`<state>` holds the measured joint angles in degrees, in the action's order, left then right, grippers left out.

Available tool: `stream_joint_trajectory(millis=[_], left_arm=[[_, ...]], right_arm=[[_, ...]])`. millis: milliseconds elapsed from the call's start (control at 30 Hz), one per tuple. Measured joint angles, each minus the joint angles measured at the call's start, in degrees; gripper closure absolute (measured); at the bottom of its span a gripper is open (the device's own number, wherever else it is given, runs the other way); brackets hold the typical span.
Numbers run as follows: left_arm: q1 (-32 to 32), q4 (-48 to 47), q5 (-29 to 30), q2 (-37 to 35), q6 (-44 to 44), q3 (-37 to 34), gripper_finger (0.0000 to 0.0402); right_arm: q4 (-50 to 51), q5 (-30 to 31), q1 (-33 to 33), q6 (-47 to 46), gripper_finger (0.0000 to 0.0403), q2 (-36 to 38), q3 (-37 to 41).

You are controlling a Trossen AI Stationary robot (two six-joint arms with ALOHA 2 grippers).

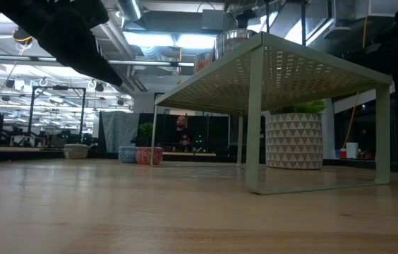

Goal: Pick & Place candle stick holders
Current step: Put the blue scented candle on the shelf

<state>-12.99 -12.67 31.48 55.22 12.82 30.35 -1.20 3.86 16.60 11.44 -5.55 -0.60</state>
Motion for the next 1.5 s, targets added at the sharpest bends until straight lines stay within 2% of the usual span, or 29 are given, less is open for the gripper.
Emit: stream_joint_trajectory(millis=[200, 367, 533, 800, 1000, 1267, 1500], left_arm=[[0.0, 0.1, 0.2, 0.0, -0.1, 0.0, 0.0309], [0.5, 1.9, 5.1, 0.0, 0.5, 0.0, 0.0311], [3.3, 2.2, 8.7, 0.0, 10.0, 0.0, 0.0323], [7.0, 2.2, 7.4, 0.0, 12.9, 0.0, 0.0345], [10.1, 2.2, 2.0, 0.0, 15.4, 0.0, 0.0361], [10.5, 2.3, 2.2, 0.0, 15.3, 0.0, 0.0369], [10.5, 7.9, 2.5, 0.0, 21.5, 0.0, 0.0367]], right_arm=[[0.0, 0.0, 0.0, 0.0, 0.0231, 0.0, 0.0], [0.0, 0.0, 0.0, 0.0, 0.0231, 0.0, 0.0], [0.0, 0.0, 0.0, 0.0, 0.0231, 0.0, 0.0], [0.0, 0.0, 0.0, 0.0, 0.0231, 0.0, 0.0], [0.0, 0.0, 0.0, 0.0, 0.0231, 0.0, 0.0], [0.0, 0.0, 0.0, 0.0, 0.0231, 0.0, 0.0], [0.0, 0.0, 0.0, 0.0, 0.0231, 0.0, 0.0]])
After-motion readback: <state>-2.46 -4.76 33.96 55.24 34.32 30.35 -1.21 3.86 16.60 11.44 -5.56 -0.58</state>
